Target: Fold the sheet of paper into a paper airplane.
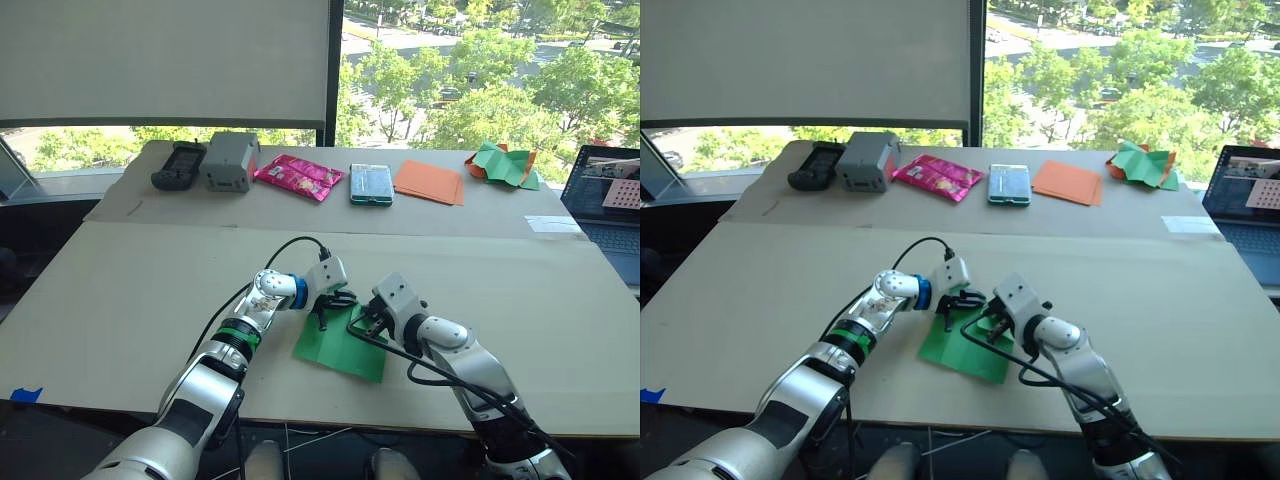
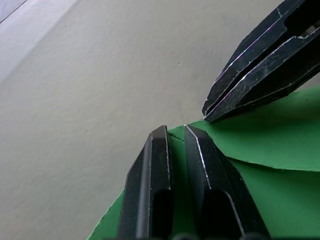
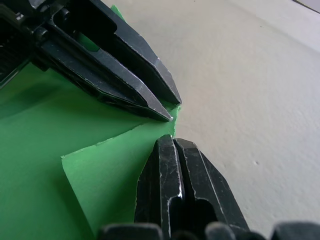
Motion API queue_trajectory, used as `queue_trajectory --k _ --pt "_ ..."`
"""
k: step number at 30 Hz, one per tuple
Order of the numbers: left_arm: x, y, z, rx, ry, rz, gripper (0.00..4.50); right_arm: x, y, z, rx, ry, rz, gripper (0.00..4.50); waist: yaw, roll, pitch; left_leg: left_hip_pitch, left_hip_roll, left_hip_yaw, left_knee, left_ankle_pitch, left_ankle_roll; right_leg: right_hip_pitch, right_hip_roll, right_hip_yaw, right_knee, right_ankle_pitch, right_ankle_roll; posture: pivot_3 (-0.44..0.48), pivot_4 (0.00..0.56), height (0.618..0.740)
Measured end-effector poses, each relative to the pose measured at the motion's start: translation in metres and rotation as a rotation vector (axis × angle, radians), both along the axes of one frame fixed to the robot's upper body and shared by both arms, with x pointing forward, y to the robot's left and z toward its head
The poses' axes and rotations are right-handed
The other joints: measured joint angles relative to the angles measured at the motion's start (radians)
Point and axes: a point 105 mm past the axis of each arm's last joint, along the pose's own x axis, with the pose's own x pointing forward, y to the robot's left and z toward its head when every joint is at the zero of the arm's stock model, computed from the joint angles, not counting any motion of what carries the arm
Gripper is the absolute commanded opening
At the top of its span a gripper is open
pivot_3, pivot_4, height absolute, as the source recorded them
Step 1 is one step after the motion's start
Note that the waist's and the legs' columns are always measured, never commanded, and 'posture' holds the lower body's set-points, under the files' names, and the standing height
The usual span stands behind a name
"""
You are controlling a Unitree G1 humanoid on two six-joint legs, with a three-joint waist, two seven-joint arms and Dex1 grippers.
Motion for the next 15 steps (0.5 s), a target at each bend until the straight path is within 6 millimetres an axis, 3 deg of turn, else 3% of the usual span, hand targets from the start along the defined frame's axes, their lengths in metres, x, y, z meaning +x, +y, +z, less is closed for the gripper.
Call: queue_trajectory --k 15 --pt "0.0001 0.0003 -0.0005 0.009 -0.005 -0.001 0.54 -0.0009 0.0056 -0.003 -0.07 -0.001 0.026 0.02 -0.001 0.001 -0.002 0.0 0.0 0.0 0.0 0.0 0.0 0.0 0.0 0.0 0.0 0.0 0.0 0.0 0.15 0.706"
